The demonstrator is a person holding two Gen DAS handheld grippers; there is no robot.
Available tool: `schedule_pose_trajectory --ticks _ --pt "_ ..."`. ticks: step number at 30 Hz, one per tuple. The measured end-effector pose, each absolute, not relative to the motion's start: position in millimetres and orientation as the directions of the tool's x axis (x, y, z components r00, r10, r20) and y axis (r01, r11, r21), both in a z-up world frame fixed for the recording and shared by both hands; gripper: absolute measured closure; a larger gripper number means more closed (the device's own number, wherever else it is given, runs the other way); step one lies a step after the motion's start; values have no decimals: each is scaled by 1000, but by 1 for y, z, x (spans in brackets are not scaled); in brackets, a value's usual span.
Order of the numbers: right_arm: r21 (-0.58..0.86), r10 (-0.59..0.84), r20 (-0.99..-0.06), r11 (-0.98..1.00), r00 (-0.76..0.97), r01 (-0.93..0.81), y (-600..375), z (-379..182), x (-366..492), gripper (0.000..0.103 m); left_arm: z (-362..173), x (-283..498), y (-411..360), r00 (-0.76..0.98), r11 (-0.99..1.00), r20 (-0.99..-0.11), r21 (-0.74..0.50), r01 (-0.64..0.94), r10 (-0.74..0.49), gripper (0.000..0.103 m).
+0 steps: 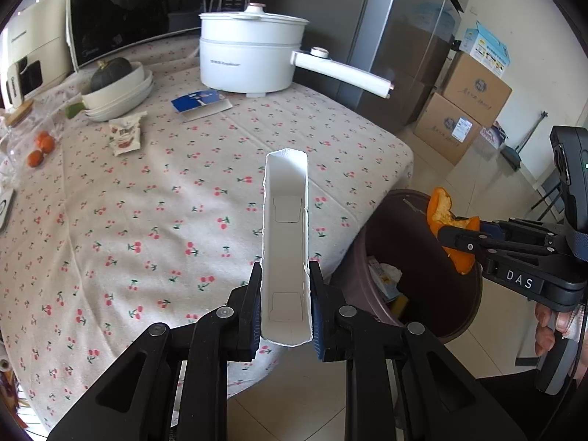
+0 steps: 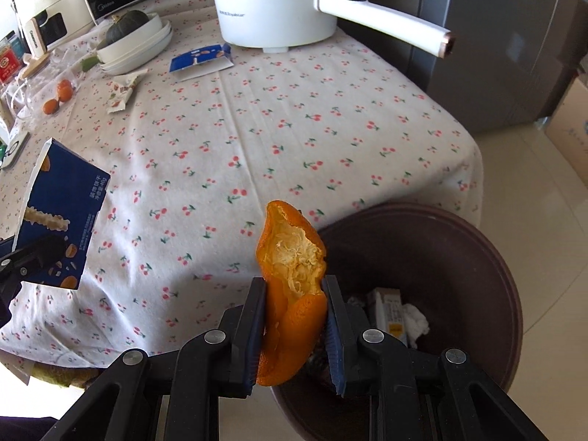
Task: Collect trash
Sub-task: 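Carry the orange peel and white box over the brown bin and open both grippers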
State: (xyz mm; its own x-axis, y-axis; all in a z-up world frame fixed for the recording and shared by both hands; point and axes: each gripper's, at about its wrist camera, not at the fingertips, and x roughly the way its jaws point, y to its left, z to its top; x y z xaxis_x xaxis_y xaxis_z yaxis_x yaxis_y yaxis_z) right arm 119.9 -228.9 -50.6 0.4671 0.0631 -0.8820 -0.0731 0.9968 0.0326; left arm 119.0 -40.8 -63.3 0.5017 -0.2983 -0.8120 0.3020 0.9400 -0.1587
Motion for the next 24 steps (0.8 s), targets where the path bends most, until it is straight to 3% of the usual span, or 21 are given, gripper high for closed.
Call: schedule_pose_trajectory --ticks 19,22,24 --pt "2 -4 -897 1000 442 14 -314 -57 92 77 -98 121 -168 339 830 -838 -216 514 -428 79" --pt "7 -7 -897 1000 443 29 -323 -56 89 77 -102 126 -177 329 836 -854 -197 512 -402 63" --pt "10 -8 -897 999 442 37 -328 -56 88 77 -103 127 -178 342 850 -858 -184 494 -384 36"
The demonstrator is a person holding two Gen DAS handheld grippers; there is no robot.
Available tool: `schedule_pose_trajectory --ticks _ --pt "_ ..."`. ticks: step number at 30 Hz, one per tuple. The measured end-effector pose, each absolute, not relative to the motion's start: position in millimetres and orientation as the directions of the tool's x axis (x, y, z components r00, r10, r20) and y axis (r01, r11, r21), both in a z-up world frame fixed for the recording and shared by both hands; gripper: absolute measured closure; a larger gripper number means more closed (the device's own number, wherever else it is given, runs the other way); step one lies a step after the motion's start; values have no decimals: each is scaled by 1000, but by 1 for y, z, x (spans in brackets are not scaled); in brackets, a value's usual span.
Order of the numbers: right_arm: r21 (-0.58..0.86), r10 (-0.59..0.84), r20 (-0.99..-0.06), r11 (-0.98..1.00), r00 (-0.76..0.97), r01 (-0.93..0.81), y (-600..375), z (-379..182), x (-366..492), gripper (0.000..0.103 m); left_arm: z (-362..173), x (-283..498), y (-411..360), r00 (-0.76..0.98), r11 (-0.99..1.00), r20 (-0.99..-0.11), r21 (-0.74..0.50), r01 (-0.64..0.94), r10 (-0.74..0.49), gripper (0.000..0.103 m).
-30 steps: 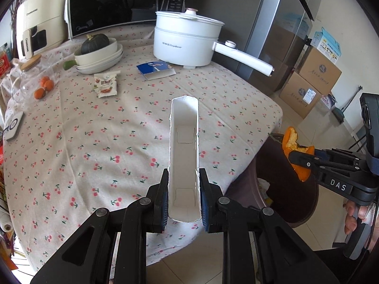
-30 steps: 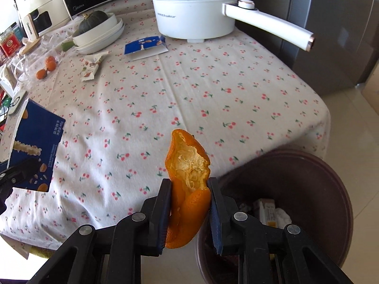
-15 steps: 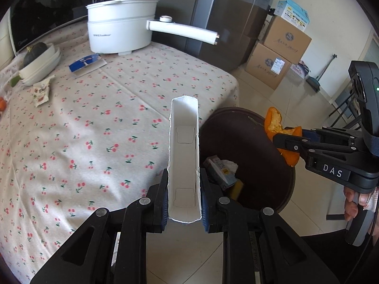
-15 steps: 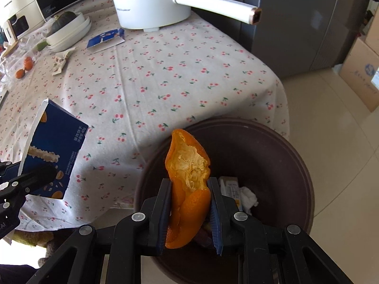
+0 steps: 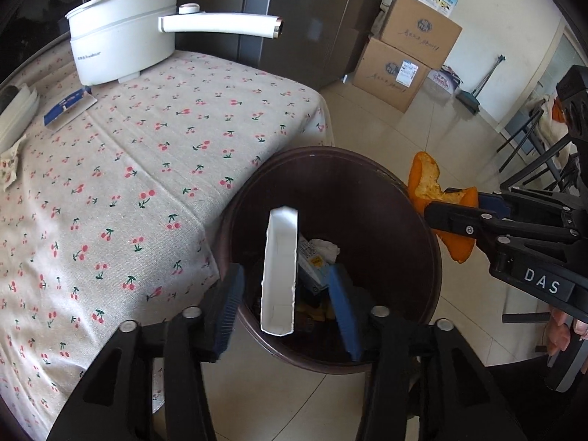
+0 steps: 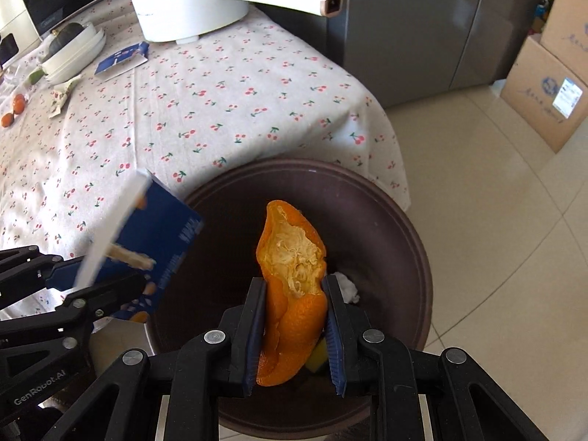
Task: Collect trash
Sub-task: 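Carry the orange peel and white box over the brown bin and open both grippers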
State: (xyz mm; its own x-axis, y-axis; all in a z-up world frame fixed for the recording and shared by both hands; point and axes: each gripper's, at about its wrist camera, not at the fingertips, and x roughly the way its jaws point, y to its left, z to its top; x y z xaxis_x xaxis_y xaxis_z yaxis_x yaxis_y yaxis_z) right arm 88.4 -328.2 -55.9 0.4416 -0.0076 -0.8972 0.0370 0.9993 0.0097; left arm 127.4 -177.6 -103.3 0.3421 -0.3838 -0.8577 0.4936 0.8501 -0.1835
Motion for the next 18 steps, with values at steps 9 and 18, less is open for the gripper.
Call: schedule_pose_trajectory --ticks 9,18 --pt "10 -12 -901 999 434 48 -337 -57 87 76 -103 137 -156 359 893 -873 -168 417 -332 16" --pt "36 0 -892 997 453 72 -334 -54 89 40 -94 139 -130 375 911 -869 -178 372 -323 12"
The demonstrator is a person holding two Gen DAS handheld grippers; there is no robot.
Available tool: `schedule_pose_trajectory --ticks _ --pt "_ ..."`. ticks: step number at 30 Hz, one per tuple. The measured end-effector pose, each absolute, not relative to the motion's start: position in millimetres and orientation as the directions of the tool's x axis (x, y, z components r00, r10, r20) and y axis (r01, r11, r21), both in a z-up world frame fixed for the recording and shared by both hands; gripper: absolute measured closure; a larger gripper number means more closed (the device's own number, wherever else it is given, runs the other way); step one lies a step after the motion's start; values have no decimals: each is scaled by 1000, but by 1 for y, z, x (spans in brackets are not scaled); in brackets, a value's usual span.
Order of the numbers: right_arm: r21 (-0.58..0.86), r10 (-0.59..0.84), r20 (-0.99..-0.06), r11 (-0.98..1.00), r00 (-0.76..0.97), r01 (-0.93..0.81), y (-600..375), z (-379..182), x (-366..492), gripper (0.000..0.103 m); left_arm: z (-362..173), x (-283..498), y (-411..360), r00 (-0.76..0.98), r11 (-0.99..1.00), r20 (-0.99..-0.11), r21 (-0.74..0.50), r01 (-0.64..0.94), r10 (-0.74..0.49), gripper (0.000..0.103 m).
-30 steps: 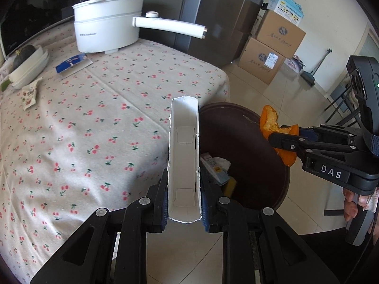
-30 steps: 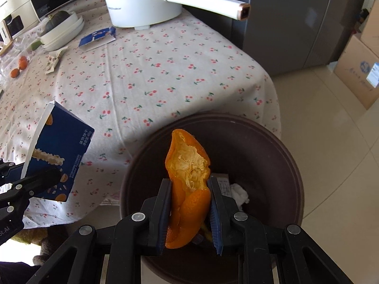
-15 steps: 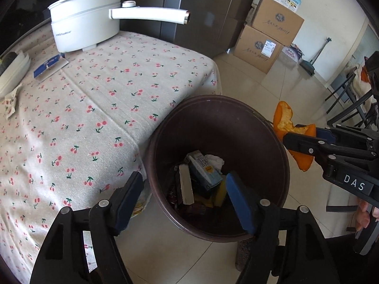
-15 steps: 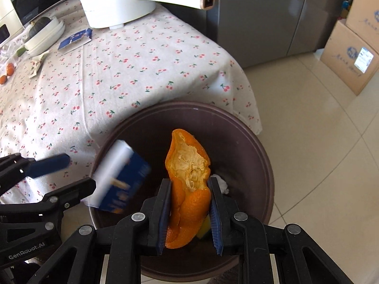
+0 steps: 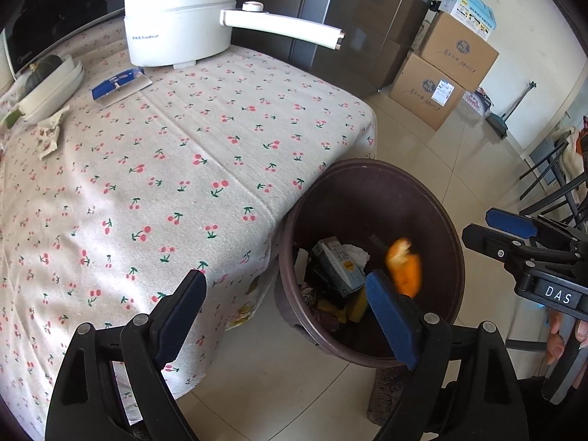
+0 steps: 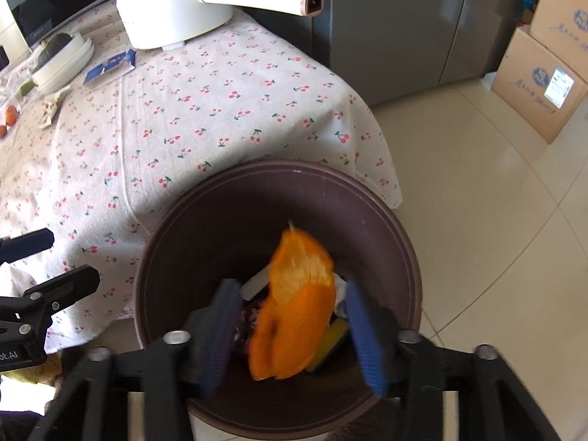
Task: Collect trash
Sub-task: 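Carry the orange peel and white box over the brown bin and open both grippers, then move both grippers back over the table toward the pecan bag and blue box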
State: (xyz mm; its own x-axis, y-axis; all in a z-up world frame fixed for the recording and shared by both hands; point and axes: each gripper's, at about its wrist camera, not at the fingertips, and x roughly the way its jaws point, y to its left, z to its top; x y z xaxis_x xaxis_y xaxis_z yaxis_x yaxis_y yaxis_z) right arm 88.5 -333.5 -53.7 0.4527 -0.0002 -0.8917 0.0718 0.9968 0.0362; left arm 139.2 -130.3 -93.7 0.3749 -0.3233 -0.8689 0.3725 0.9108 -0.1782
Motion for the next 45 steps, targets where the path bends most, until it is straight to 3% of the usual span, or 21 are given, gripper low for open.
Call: schedule_pose_trajectory --ticks 27,37,45 --pt "41 30 -887 999 461 13 -276 -53 114 29 -82 152 -26 438 963 -862 -187 192 -255 10" --pt "50 69 -894 997 442 -56 -225 -66 147 24 -91 183 50 466 989 -872 -136 65 -150 9" --pt "113 158 -867 986 472 -122 -187 -72 211 6 -107 252 98 519 996 -852 -87 2 -76 9"
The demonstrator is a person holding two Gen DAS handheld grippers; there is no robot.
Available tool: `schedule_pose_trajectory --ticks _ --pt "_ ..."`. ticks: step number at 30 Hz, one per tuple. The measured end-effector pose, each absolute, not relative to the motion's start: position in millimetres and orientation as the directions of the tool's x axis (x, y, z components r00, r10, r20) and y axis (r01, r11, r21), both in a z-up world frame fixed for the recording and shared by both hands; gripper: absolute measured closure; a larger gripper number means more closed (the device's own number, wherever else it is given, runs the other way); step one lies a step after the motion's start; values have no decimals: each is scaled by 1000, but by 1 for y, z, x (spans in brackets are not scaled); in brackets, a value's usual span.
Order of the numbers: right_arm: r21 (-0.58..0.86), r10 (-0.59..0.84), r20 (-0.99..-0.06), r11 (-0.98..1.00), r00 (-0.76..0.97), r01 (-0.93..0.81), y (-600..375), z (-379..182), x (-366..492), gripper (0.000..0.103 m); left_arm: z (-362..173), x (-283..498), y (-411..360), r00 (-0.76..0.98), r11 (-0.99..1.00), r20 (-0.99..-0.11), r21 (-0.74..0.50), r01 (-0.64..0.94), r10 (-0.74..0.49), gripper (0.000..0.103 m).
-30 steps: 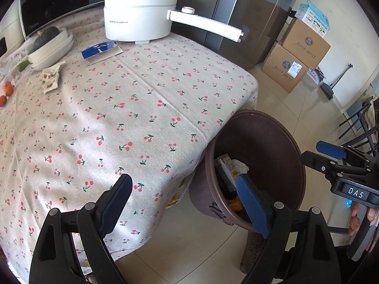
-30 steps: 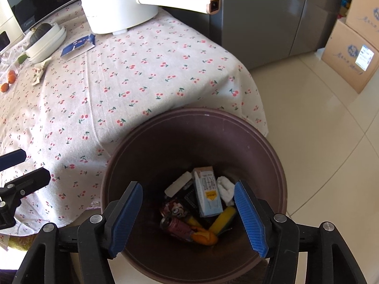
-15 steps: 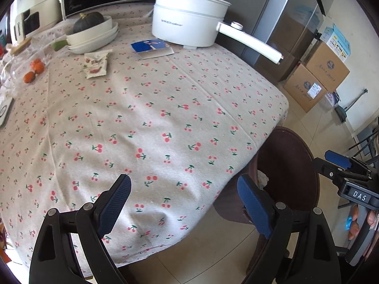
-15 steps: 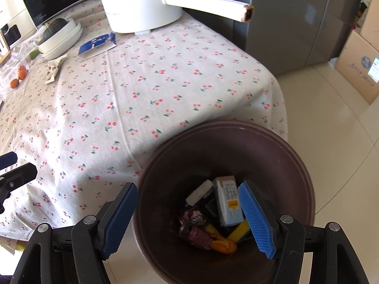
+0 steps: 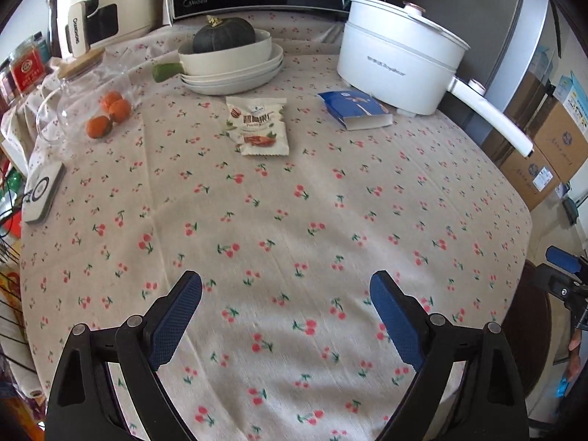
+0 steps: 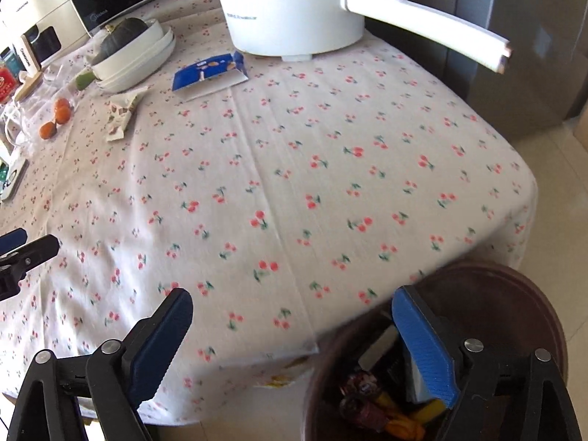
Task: Collect trash
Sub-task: 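Move both grippers back over the table toward the pecan bag and blue box, then grasp the pecan kernels bag with the left gripper while the right gripper approaches the blue box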
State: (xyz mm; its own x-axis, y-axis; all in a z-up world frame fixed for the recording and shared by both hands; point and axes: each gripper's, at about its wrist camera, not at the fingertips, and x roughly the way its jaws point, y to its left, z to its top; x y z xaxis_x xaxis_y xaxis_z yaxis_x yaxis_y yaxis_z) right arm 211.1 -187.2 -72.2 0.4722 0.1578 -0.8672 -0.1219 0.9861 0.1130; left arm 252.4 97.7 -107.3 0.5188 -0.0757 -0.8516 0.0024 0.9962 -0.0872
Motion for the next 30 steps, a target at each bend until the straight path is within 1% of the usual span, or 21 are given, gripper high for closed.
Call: schedule_pose_trajectory --ticks 3,7,14,19,21,26,28,30 --pt "106 167 -847 983 505 -148 -171 -76 240 1 -118 284 102 521 995 -849 -104 4 -91 9" --pt "99 186 -837 977 515 -192 -147 -89 281 1 -126 324 105 530 993 -842 -117 6 -102 9" --pt "41 193 -812 960 551 -277 -109 -112 346 1 -149 382 120 541 994 -838 -101 -30 -69 9" --pt "-4 196 -802 943 564 -333 -82 -129 385 1 -159 398 124 578 997 -815 -72 -15 -50 9" --pt "-26 195 -797 934 571 -356 -73 -134 397 1 -160 400 128 594 996 -802 -89 -14 -64 9" --pt "-25 217 -796 921 565 -389 -59 -144 421 1 -158 404 130 604 991 -789 -137 1 -109 9" --pt "-11 221 -815 918 535 -395 -56 -150 429 1 -157 405 132 609 988 -784 -155 2 -124 12" --pt "5 233 -822 915 520 -402 -54 -151 433 1 -156 405 132 613 986 -779 -166 3 -133 17"
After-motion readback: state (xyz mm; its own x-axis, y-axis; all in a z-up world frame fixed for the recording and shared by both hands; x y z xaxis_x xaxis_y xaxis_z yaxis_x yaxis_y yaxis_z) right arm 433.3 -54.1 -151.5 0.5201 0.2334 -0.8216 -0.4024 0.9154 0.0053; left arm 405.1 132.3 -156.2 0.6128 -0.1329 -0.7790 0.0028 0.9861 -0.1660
